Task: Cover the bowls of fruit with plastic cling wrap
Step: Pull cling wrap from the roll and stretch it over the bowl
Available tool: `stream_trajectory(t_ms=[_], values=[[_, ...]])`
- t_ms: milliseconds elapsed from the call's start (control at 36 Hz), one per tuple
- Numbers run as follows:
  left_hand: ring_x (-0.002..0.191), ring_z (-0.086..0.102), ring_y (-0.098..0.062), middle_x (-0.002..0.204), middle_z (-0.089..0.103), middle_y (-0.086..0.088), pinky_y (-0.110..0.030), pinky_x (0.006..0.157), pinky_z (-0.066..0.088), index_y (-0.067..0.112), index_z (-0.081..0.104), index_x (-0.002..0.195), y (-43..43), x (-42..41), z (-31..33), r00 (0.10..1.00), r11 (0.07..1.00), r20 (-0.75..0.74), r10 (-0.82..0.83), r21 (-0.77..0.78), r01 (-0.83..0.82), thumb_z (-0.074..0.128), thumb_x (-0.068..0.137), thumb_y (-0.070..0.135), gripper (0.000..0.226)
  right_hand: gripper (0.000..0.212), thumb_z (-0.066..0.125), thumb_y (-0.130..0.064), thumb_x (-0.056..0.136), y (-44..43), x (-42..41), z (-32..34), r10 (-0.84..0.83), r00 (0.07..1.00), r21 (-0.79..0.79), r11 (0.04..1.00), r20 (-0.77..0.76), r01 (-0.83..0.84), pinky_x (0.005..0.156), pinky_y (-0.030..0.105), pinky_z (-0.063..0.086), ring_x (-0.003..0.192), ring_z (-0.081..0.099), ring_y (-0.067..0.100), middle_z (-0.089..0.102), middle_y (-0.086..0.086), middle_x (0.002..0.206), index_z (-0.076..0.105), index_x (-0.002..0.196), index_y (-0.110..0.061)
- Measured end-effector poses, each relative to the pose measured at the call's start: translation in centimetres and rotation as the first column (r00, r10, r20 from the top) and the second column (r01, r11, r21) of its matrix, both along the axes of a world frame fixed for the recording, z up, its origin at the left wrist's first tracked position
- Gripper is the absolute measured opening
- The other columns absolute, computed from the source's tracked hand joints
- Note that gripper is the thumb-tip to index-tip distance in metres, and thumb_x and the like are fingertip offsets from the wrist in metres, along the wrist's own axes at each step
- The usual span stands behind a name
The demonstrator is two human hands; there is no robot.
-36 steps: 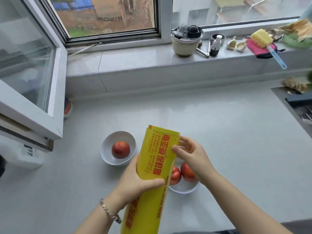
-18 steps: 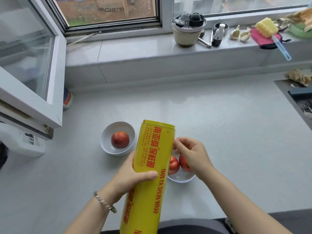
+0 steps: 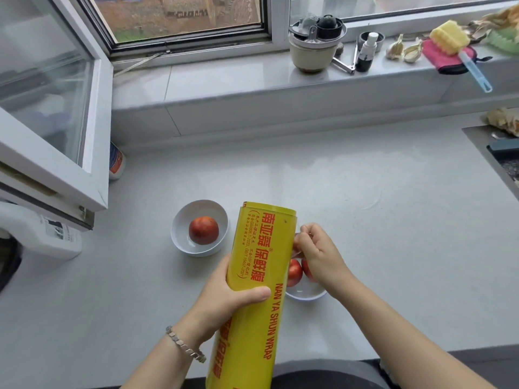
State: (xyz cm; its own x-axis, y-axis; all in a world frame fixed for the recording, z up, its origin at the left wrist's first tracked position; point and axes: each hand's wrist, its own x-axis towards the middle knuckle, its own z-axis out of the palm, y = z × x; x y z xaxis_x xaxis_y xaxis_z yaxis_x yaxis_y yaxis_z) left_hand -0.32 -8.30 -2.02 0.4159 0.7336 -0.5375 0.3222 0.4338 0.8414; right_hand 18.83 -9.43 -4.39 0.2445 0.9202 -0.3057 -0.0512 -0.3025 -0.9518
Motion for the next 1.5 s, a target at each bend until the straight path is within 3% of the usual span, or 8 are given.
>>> stream_trajectory(t_ms=[139, 278, 417, 722, 944, 1222, 1333, 1500], values=[[0.094, 0.069, -0.022, 0.106, 0.07, 0.0, -0.042, 0.078, 0.057, 0.027, 0.051, 0.118, 0.0, -0.1, 0.0, 1.0, 1.0, 0.007, 0.004, -0.006, -0.004, 0.084, 0.042, 0.041, 0.084, 0.018, 0.058, -0.026, 0.085, -0.4, 0.8, 0.4, 0.138, 0.987, 0.034, 0.99, -0.084, -0.135, 0.062, 0.03, 0.051, 0.064, 0.059, 0.016, 0.062, 0.008, 0.072, 0.057, 0.077, -0.01], [0.093, 0.069, -0.023, 0.104, 0.07, -0.001, -0.039, 0.075, 0.058, 0.026, 0.052, 0.118, -0.1, -0.1, -0.1, 0.999, 0.999, 0.021, 0.03, -0.021, -0.03, 0.083, 0.042, 0.04, 0.083, 0.021, 0.059, -0.003, 0.086, -0.3, 1.4, 0.1, 0.197, 0.98, 0.075, 0.978, -0.04, -0.193, 0.04, 0.007, 0.035, 0.036, 0.047, -0.001, 0.056, -0.011, 0.051, 0.055, 0.067, -0.008], [0.092, 0.069, -0.029, 0.106, 0.07, -0.008, -0.044, 0.075, 0.057, 0.02, 0.053, 0.119, 0.2, -0.3, 0.0, 0.996, 0.995, 0.053, 0.079, -0.065, -0.075, 0.083, 0.043, 0.037, 0.083, 0.025, 0.06, -0.038, 0.078, -0.2, 0.5, -0.6, 0.148, 0.988, 0.152, 0.977, 0.041, -0.153, 0.071, 0.022, 0.045, 0.072, 0.056, 0.01, 0.059, -0.001, 0.073, 0.057, 0.068, -0.015], [0.086, 0.07, -0.031, 0.101, 0.071, -0.011, -0.041, 0.068, 0.057, 0.016, 0.056, 0.116, 1.0, 0.2, 0.7, 0.982, 0.981, 0.066, 0.175, -0.101, -0.168, 0.083, 0.04, 0.039, 0.083, 0.026, 0.047, -0.013, 0.094, 1.5, -1.1, 0.2, 0.18, 0.961, 0.107, 0.981, -0.21, -0.16, 0.04, 0.015, 0.033, 0.038, 0.037, 0.002, 0.042, -0.013, 0.043, 0.037, 0.07, -0.012], [0.087, 0.07, -0.033, 0.101, 0.071, -0.012, -0.044, 0.07, 0.057, 0.015, 0.057, 0.116, 1.8, 0.3, 1.2, 0.974, 0.973, 0.079, 0.214, -0.102, -0.205, 0.082, 0.043, 0.04, 0.081, 0.035, 0.067, -0.025, 0.083, 1.3, 0.4, 0.4, 0.349, 0.937, 0.056, 0.935, 0.014, -0.35, 0.054, 0.023, 0.036, 0.052, 0.043, 0.01, 0.044, -0.006, 0.053, 0.046, 0.057, -0.016], [0.088, 0.069, -0.034, 0.102, 0.071, -0.013, -0.046, 0.073, 0.057, 0.014, 0.055, 0.118, 1.4, 1.2, 1.5, 0.977, 0.972, 0.085, 0.197, -0.144, -0.183, 0.081, 0.045, 0.041, 0.082, 0.027, 0.064, -0.031, 0.08, 0.6, 0.6, 0.6, 0.369, 0.892, 0.025, 0.926, -0.259, -0.376, 0.054, 0.023, 0.044, 0.05, 0.05, 0.01, 0.056, -0.008, 0.053, 0.044, 0.077, -0.013], [0.088, 0.069, -0.036, 0.102, 0.07, -0.015, -0.046, 0.072, 0.058, 0.013, 0.054, 0.117, 0.9, 1.4, 1.4, 0.971, 0.963, 0.089, 0.221, -0.177, -0.203, 0.081, 0.043, 0.04, 0.084, 0.051, 0.075, -0.048, 0.067, 0.0, 1.0, 0.4, 0.448, 0.858, -0.007, 0.886, -0.25, -0.464, 0.062, 0.038, 0.04, 0.062, 0.044, 0.03, 0.044, 0.015, 0.067, 0.051, 0.064, -0.004], [0.087, 0.069, -0.035, 0.101, 0.071, -0.014, -0.048, 0.073, 0.057, 0.014, 0.055, 0.116, 1.4, 1.1, 1.6, 0.975, 0.969, 0.066, 0.212, -0.142, -0.201, 0.081, 0.043, 0.042, 0.082, 0.03, 0.069, -0.027, 0.07, -1.2, 0.9, -0.2, 0.464, 0.881, 0.071, 0.886, -0.097, -0.459, 0.069, 0.036, 0.043, 0.067, 0.049, 0.02, 0.054, -0.006, 0.07, 0.044, 0.054, -0.027]])
